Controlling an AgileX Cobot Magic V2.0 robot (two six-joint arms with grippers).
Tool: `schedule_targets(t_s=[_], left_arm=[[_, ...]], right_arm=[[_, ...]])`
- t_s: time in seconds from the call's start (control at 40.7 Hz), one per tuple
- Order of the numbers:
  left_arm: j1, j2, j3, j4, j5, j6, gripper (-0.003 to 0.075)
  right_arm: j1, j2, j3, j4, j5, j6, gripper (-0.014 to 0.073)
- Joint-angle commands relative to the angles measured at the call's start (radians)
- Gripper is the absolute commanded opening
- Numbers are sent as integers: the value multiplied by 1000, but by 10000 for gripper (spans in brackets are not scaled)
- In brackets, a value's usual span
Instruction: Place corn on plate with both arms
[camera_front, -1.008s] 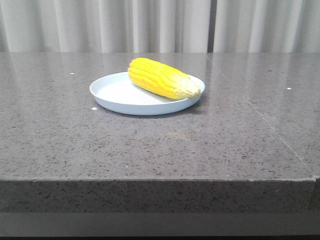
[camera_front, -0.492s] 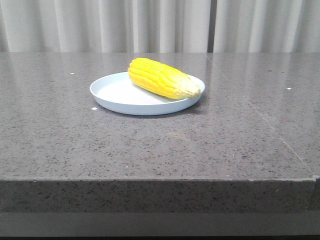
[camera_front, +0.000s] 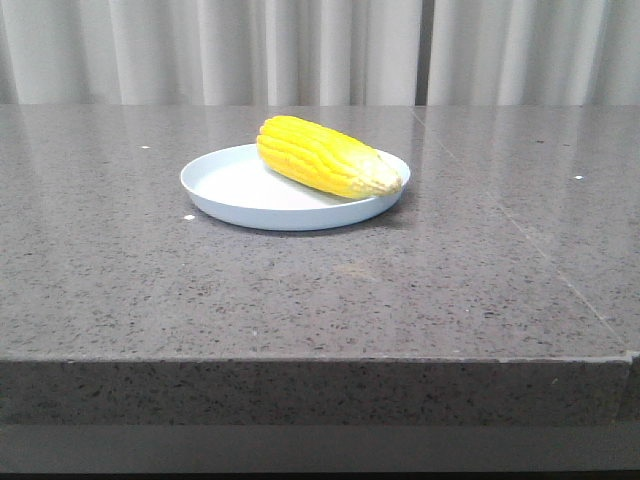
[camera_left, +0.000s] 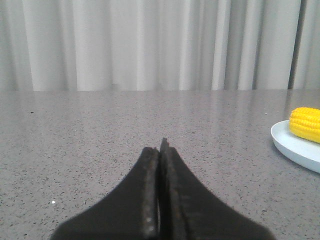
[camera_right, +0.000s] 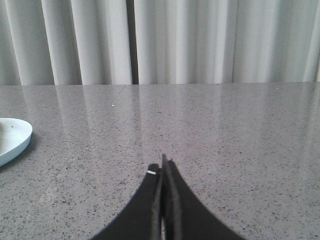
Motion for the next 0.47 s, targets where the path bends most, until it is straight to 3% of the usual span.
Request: schedule_targets(t_s=[0.0,0.443], left_arm=[[3,-17,23,-7,-86,0,-20],[24,-17,23,-7,-86,0,-20]], right_arm=[[-7,-17,-21,5,-83,-4,-87],[-7,-17,-21,5,-83,-4,-87]])
